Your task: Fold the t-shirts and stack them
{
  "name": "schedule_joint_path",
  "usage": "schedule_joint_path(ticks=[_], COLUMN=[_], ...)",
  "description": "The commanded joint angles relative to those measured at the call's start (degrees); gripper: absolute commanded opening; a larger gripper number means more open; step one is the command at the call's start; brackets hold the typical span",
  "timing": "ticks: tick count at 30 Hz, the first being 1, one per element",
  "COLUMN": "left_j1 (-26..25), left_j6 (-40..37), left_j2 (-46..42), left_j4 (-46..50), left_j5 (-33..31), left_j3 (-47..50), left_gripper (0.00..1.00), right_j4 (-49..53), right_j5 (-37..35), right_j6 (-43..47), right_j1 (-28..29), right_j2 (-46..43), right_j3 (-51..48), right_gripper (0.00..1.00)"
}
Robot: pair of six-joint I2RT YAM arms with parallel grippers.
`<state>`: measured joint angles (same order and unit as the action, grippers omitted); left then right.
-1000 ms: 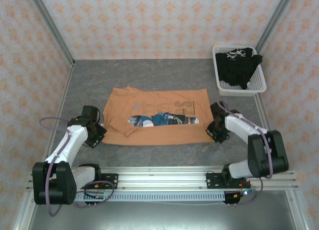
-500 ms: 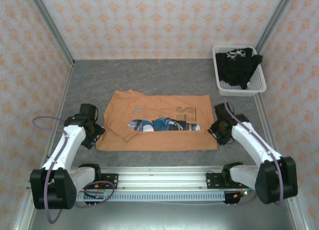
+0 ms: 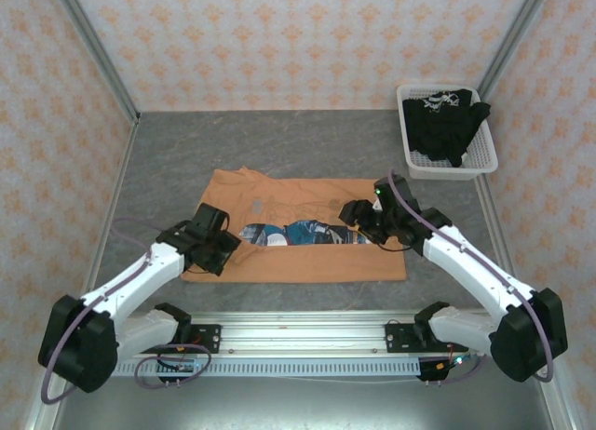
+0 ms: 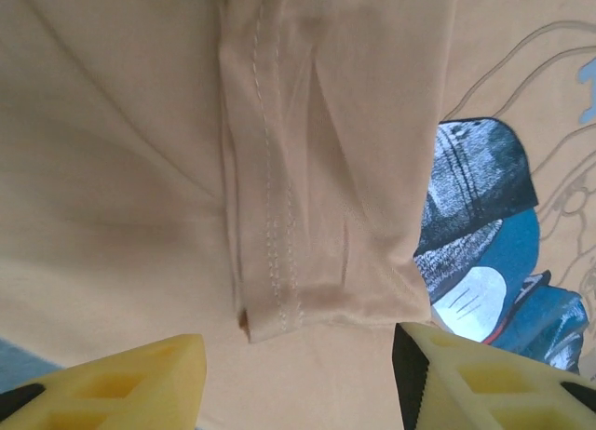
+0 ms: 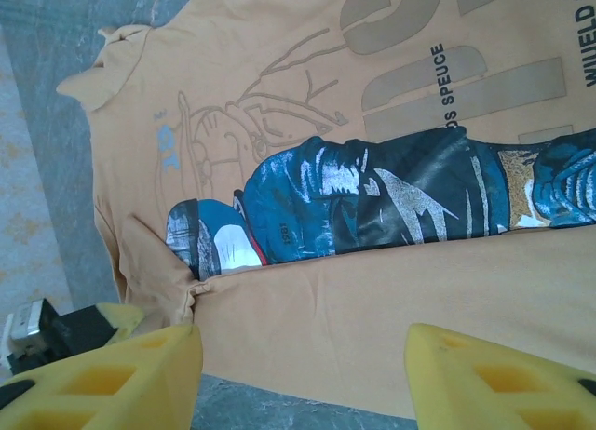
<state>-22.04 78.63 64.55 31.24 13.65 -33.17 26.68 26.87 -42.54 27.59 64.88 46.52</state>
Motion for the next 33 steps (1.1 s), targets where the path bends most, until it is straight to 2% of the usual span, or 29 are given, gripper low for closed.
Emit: schedule_joint_path(ticks=[1,10,16,23,33], left_j1=[-1.52,-1.82,-1.95,-2.09,-3.23], left_j6=[5.17,5.02,3.49,-4.79,-23.05], left_j2=[3.1,7.7,8.32,11.7,30.24], left_j4=[-5.3,-5.83,-3.47,2.96,14.06], left_j5=[-0.84,-2.05,-3.9,-6.96,-9.72], left_j3=[0.86,0.43,-2.3,-11.78,-33.29], left_gripper=[0.5,0.31,0.0,0.0,0.0], right_j4=[-1.92,-1.43,-0.86,0.54,2.15], right_j5=[0.28,-0.64,-1.69,-3.34,-4.25], right_j6=[0.53,-0.38,-0.64,-0.95,-1.75], right_j1=[0.27,0.27,0.33,0.28,0.09], right_j2=[0.37,-0.35,0.05,0.98,2.44], right_j3=[1.14,0.1,0.11,0.68,1.22], right_gripper=[0.59,0.59,0.59,0.58,0.58])
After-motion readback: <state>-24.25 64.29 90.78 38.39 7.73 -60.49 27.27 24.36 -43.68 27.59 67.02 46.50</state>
